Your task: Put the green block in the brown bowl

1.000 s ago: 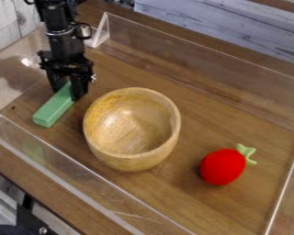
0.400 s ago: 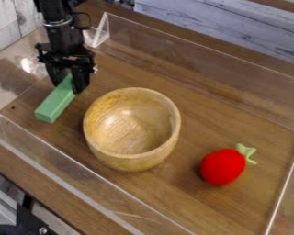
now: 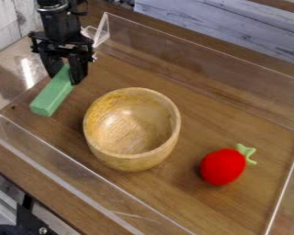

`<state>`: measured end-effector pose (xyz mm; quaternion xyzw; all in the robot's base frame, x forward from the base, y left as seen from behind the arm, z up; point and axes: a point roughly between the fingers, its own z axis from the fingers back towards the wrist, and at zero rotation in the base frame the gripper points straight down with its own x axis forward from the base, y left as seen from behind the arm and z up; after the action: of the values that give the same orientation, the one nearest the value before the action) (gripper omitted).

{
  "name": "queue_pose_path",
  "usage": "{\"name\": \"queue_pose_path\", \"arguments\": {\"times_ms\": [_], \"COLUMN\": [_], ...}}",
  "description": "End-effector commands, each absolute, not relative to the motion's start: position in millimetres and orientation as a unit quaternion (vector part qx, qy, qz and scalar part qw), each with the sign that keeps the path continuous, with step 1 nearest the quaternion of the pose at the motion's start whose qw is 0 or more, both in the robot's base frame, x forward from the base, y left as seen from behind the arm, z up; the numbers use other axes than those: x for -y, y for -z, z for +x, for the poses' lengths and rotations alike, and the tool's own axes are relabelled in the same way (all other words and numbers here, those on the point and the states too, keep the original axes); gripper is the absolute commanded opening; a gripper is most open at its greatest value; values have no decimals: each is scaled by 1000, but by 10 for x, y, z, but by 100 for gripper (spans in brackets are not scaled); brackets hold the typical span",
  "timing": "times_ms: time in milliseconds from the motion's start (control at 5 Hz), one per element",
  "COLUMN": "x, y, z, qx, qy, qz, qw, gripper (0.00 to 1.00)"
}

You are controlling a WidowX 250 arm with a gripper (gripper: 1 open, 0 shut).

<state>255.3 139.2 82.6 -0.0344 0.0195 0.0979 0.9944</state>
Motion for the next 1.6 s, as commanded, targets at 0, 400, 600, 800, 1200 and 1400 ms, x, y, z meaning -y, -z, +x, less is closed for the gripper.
{"name": "queue_pose_path", "arguments": {"times_ms": [0, 400, 600, 800, 1200, 1400], "x": [-1268, -876, -630, -494, -338, -326], "y": [-1102, -1267, -1255, -1177, -1024, -993], "z": [2554, 2476, 2420, 2358, 2300, 2333], "qx": [9, 16, 20, 22, 28, 26], "qy": [-97, -83, -74, -70, -58, -45], "qz": [-22, -18, -13, -10, 17, 29], "qw": [995, 996, 997, 997, 998, 998], "gripper": [0, 0, 0, 0, 0, 0]}}
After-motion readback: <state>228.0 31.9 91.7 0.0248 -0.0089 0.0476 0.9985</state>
